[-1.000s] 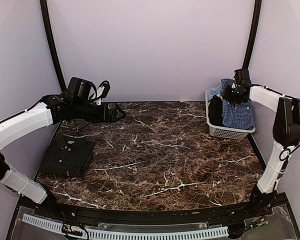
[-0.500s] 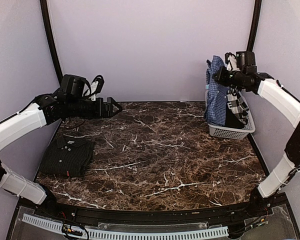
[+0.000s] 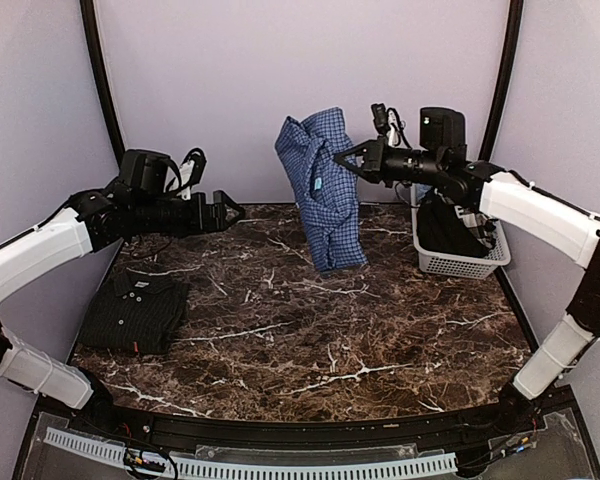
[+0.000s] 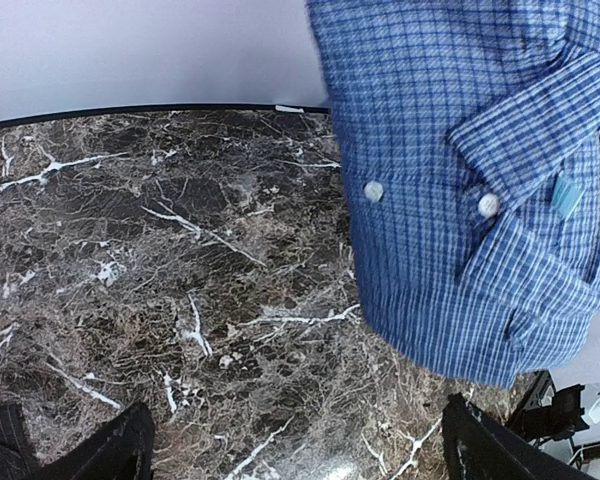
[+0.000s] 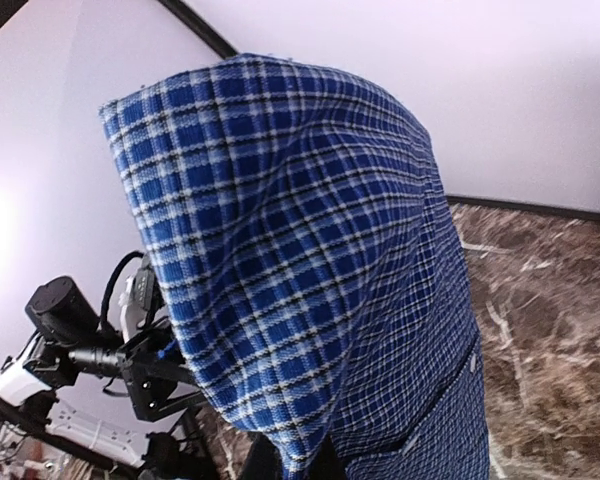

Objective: Fold and stack the long sleeve shirts
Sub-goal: Place the crumpled shirt in the bin.

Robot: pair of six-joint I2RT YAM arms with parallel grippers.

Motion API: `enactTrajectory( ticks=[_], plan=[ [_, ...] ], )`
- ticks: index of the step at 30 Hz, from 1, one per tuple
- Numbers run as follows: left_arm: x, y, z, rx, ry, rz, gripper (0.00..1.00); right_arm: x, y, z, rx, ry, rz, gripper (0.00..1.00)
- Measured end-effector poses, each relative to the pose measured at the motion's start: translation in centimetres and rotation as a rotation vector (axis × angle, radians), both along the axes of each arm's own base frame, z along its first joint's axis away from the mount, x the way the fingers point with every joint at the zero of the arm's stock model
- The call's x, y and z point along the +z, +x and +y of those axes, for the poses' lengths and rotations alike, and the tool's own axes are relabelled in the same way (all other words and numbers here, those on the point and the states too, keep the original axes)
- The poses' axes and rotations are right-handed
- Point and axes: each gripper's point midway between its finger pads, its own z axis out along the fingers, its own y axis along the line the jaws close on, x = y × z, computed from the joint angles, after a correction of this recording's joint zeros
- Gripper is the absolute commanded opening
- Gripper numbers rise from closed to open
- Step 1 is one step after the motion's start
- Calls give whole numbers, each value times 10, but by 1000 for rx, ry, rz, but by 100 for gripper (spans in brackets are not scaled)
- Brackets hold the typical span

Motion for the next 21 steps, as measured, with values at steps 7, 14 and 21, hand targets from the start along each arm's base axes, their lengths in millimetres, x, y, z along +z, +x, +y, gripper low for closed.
enactTrajectory(
  ticks=[7, 14, 21],
  plan=[
    [-9, -5, -7, -33, -34, 27, 99, -94, -21, 56, 140, -25, 220, 0],
    [-43, -22, -31, -155, -131, 132, 99, -154, -59, 100, 189, -128, 327, 23],
    [-93, -45, -45, -206, -153, 277, 99, -180, -63, 116, 182, -146, 350, 43]
  ],
)
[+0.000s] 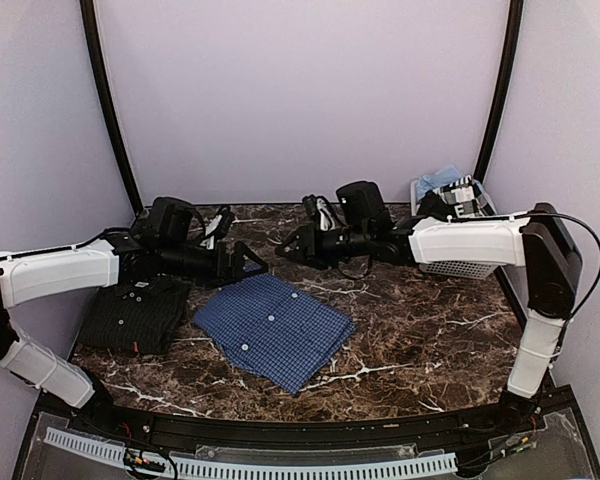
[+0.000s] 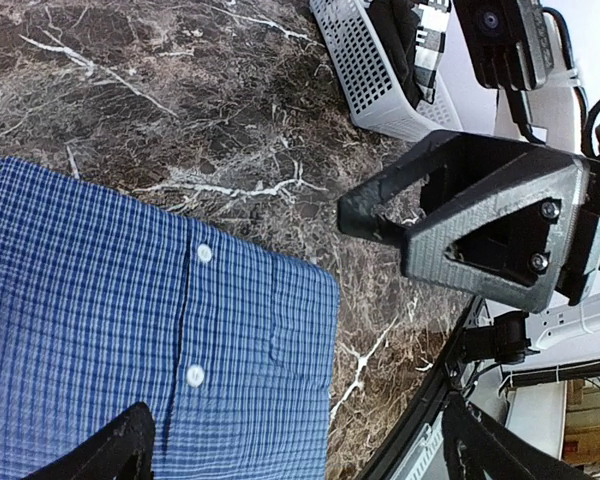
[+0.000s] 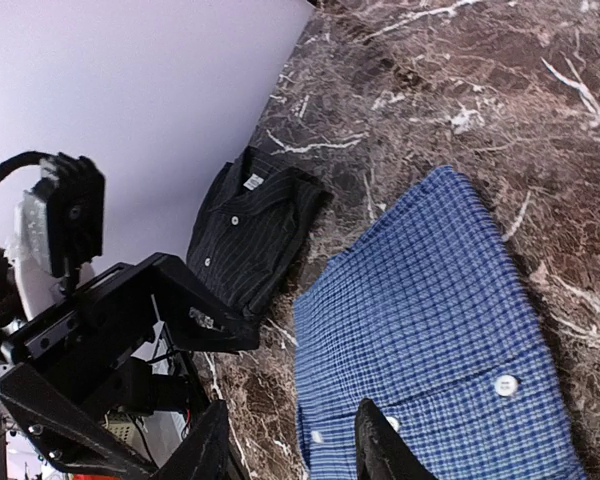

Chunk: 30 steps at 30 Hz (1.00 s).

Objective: Fold and stack the long sleeve shirts
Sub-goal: Place the crumpled shirt in the bin, then pick up the crumpled shirt from the center of the board.

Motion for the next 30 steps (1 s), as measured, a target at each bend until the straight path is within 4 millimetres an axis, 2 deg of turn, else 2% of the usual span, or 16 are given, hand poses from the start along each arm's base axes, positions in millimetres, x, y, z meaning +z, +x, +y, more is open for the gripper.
enactTrajectory(
  ticks=[5, 8, 10, 13, 16, 21, 23, 25, 30],
  plan=[
    [-7, 3, 5, 45, 31, 6, 97, -21, 2, -2, -12, -69, -8, 52],
    [-14, 8, 17, 114, 83, 11, 98, -25, -6, 2, 16, -143, -62, 56],
    [-19, 10, 31, 179, 127, 17, 98, -24, -21, 12, 64, -187, -123, 57],
    [-19, 14, 57, 290, 165, 23, 98, -31, -59, 33, 169, -256, -205, 57],
    [-19, 20, 88, 404, 167, 34, 98, -57, -94, 48, 264, -354, -247, 54],
    [-26, 25, 137, 566, 150, 68, 98, -116, -130, 65, 361, -541, -278, 51],
    [-27, 25, 143, 588, 148, 77, 98, -136, -137, 69, 375, -613, -289, 51],
    [-27, 25, 144, 593, 146, 81, 98, -147, -139, 74, 377, -662, -307, 50],
    [-28, 24, 146, 601, 144, 94, 98, -157, -135, 84, 350, -734, -352, 49]
  ],
)
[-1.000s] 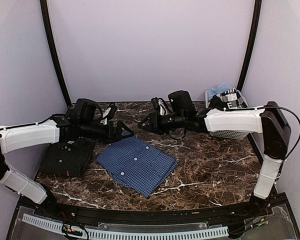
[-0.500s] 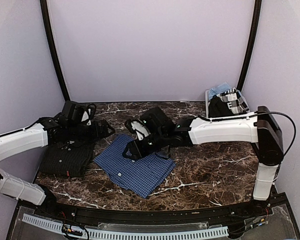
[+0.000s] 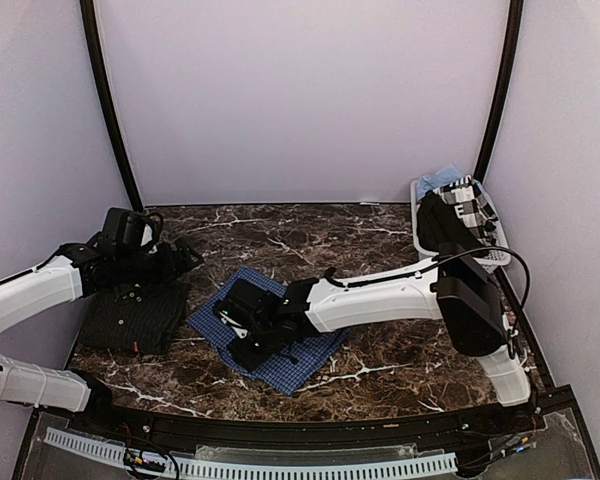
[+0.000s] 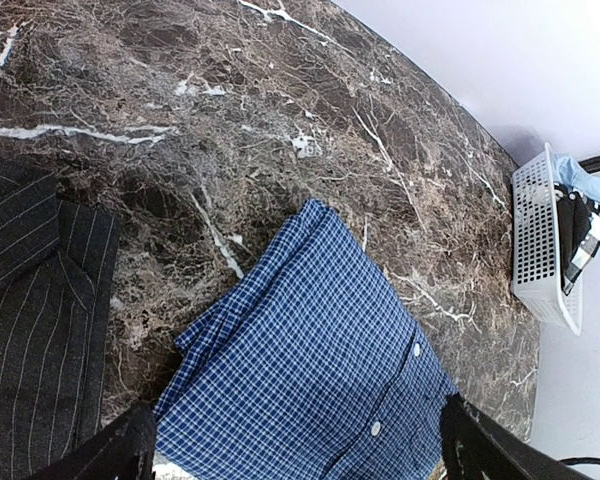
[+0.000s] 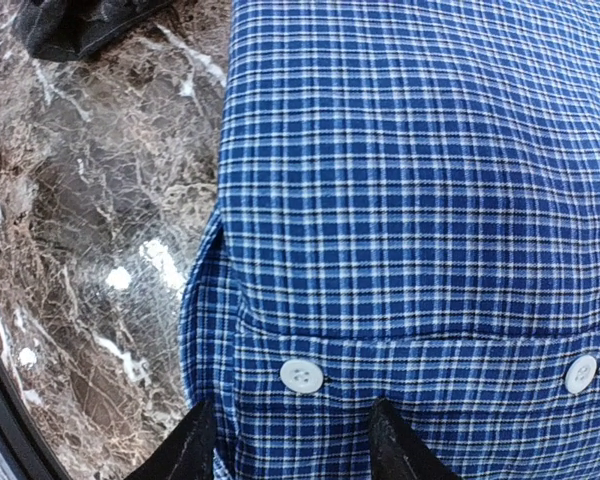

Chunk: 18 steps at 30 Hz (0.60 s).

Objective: Fold and stack the long sleeve shirts
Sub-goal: Pick up the crumpled shirt from the center of the board.

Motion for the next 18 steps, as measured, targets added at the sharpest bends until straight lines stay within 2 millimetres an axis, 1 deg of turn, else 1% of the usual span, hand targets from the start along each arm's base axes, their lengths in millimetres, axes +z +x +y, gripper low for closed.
enactTrajectory(
  ticks=[4, 10, 12, 15, 16, 18],
  plan=[
    [1, -1, 0, 1, -4, -1, 98, -3, 5, 1, -17, -28, -29, 49],
    [-3, -4, -1, -8, -13, 11, 98, -9, 11, 0, -26, -78, -62, 48],
    [-3, -4, -2, -10, -17, 12, 98, -12, 12, 2, -22, -95, -72, 46],
    [-3, -4, -3, -14, -22, 10, 98, -14, 12, 3, -15, -121, -89, 37],
    [-2, -4, -3, -15, -23, 9, 98, -14, 12, 3, -14, -127, -95, 33],
    [-2, -3, -4, -17, -26, 7, 98, -13, 12, 2, -13, -136, -100, 20]
  ],
)
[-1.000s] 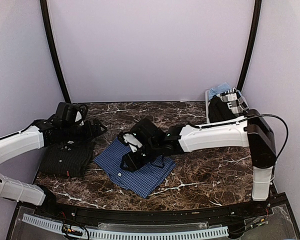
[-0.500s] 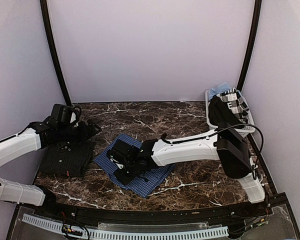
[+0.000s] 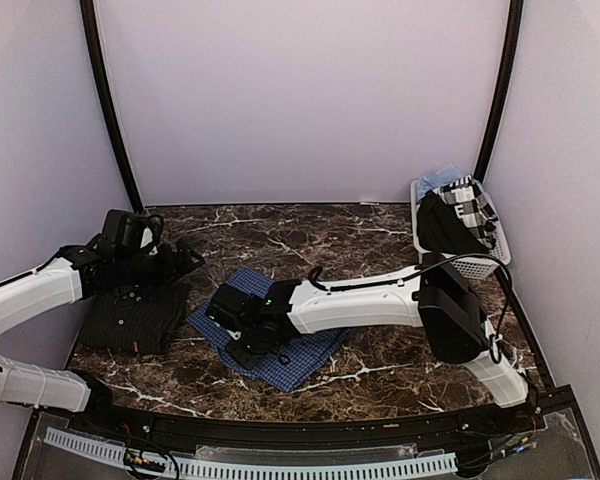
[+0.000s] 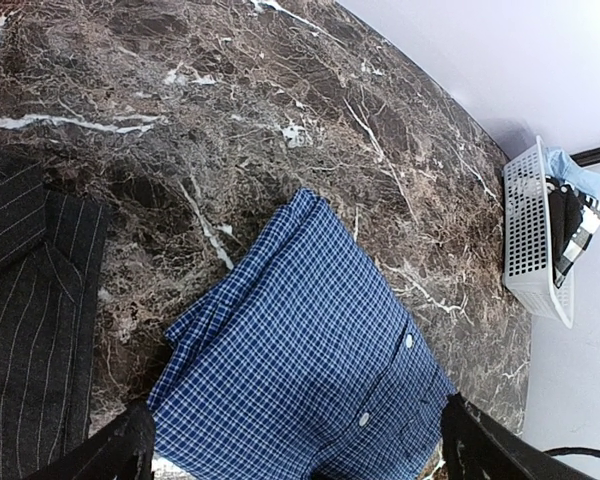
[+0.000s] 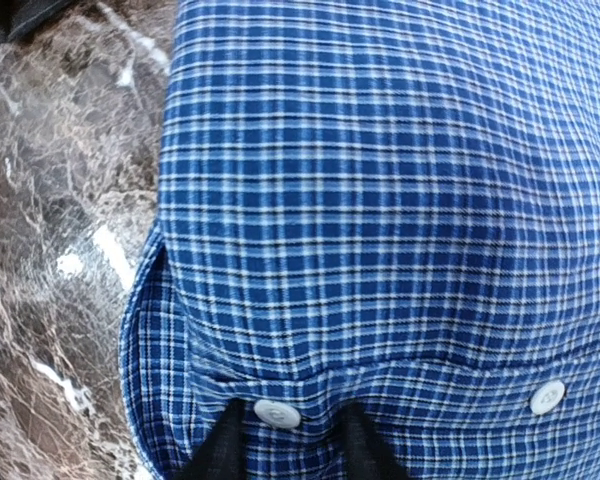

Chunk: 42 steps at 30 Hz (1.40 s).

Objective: Fold and stack the long sleeve shirts
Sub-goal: Pick up the crumpled shirt from the center of the board.

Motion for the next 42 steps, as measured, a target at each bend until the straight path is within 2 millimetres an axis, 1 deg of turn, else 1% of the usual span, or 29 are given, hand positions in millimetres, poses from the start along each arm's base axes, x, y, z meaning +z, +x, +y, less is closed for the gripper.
enactTrajectory(
  ticks=[3, 4, 8, 11, 12, 14, 17, 20, 22, 24, 26, 27, 29, 31, 32, 34, 38, 40, 42],
  plan=[
    [1, 1, -1, -5, -7, -5, 98, 5, -1, 1, 0, 1, 6, 2],
    [2, 1, -2, -7, -9, -7, 99, 7, -1, 2, 0, 6, 11, 0],
    [4, 1, -4, -15, -16, -13, 99, 14, 2, 8, -7, 51, 59, 0],
    [4, 1, -4, -21, -16, -15, 99, 22, 6, 10, -30, 126, 138, 0],
    [5, 1, -5, -23, -17, -18, 99, 24, 12, 7, -44, 136, 144, 0],
    [6, 0, -5, -28, -18, -23, 99, 35, 25, 3, -83, 202, 185, 0],
    [10, -1, -6, -42, -18, -35, 99, 60, 53, -12, -156, 315, 228, 0],
    [12, -2, -8, -63, -22, -44, 98, 89, 88, -38, -248, 448, 252, 0],
    [13, -3, -12, -86, -27, -47, 98, 105, 113, -65, -324, 539, 259, 0],
    [12, -2, -17, -112, -36, -43, 97, 113, 135, -94, -400, 611, 265, 0],
    [5, -3, -24, -148, -42, -24, 97, 111, 155, -129, -488, 665, 267, 0],
    [1, -3, -27, -162, -41, -11, 96, 107, 161, -144, -522, 674, 268, 0],
    [-10, -6, -38, -203, -34, 24, 95, 90, 172, -185, -626, 673, 270, 0],
    [-20, -11, -52, -252, -27, 53, 91, 74, 172, -216, -701, 647, 269, 0],
    [-25, -15, -61, -279, -25, 66, 88, 68, 170, -228, -729, 632, 263, 0],
    [-35, -22, -74, -321, -20, 96, 84, 60, 161, -246, -767, 598, 245, 0],
    [-57, -34, -96, -386, -14, 152, 80, 58, 141, -273, -807, 559, 200, 0],
    [-68, -38, -105, -409, -7, 177, 78, 56, 134, -282, -821, 548, 186, 0],
    [-80, -43, -114, -430, 2, 207, 76, 50, 128, -288, -832, 531, 185, 0]
  ],
)
